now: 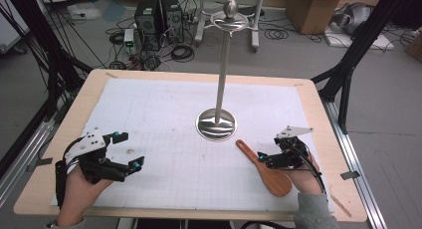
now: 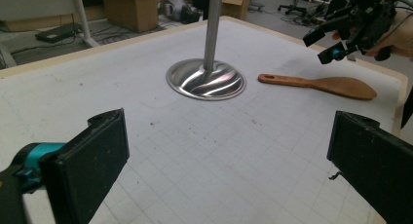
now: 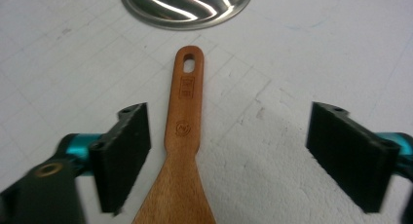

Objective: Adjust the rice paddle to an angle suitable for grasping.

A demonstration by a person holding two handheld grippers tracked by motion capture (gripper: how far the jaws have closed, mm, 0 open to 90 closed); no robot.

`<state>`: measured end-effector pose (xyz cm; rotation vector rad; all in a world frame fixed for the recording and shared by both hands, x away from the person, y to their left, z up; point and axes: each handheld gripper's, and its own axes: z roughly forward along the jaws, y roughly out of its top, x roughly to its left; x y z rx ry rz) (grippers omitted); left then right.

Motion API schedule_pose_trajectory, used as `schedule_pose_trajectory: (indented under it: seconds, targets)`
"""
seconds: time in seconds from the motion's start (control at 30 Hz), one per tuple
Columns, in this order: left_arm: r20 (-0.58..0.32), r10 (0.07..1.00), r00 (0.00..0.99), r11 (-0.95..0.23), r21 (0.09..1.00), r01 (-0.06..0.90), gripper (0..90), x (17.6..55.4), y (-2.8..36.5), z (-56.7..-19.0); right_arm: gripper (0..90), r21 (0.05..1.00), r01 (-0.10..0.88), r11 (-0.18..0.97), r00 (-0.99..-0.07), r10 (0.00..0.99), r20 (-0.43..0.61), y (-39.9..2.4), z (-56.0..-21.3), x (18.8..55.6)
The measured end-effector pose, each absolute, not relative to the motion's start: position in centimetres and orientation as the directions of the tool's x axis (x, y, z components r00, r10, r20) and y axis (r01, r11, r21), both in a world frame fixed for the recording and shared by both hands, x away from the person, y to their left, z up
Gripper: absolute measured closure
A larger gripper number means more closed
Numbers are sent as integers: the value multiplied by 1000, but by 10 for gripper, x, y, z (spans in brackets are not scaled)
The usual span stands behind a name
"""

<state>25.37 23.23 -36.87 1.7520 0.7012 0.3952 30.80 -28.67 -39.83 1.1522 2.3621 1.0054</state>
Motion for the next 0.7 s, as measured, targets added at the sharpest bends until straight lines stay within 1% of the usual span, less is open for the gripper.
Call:
schedule_pose_trajectory:
  seconds: [0.1, 0.17, 0.7]
  targets:
    - [-93, 642, 761, -172, 950, 260, 20, 253, 233, -370, 122, 724, 567, 392, -591, 807, 25, -285, -397, 310]
    - [-91, 642, 762, -173, 950, 259, 20, 252, 234, -370, 122, 721, 573, 390, -584, 812, 25, -284, -397, 310]
    - [-89, 668, 739, -168, 949, 266, 20, 244, 247, -371, 131, 667, 584, 463, -630, 776, 12, -262, -397, 319]
